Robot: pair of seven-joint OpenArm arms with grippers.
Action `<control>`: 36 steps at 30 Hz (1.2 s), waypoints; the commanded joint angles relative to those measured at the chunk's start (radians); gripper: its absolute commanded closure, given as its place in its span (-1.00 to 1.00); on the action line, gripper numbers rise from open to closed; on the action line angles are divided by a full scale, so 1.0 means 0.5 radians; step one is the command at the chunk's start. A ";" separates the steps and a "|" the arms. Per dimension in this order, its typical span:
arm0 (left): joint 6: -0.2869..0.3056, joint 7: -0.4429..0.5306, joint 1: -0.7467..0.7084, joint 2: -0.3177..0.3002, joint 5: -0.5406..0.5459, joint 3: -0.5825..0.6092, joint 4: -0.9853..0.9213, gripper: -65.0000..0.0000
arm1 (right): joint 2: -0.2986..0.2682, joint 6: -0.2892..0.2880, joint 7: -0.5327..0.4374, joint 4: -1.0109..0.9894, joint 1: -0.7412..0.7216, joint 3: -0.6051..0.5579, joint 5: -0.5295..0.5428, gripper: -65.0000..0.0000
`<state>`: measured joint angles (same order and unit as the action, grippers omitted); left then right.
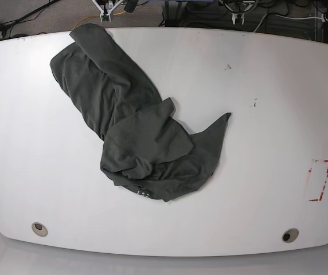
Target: Fold the T-shirt properly
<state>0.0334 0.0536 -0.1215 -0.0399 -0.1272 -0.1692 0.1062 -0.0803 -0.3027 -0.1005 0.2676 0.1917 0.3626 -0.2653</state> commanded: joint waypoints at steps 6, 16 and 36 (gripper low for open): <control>0.002 0.051 -0.001 0.005 -0.002 0.002 0.010 0.14 | 0.009 -0.007 -0.003 -0.009 -0.026 0.001 0.001 0.18; -0.001 0.103 -0.004 0.001 -0.005 0.005 0.016 0.14 | 0.009 -0.007 -0.003 0.006 -0.038 0.001 0.001 0.18; -0.001 0.530 -0.176 0.008 0.004 -0.004 0.022 0.15 | 0.003 -0.004 0.015 0.322 0.155 0.004 0.014 0.19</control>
<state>0.0341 0.2916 -0.2008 -0.0364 -0.1268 -0.1696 0.1177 -0.0719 -0.2993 -0.0837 0.4240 0.2642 0.3618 -0.2626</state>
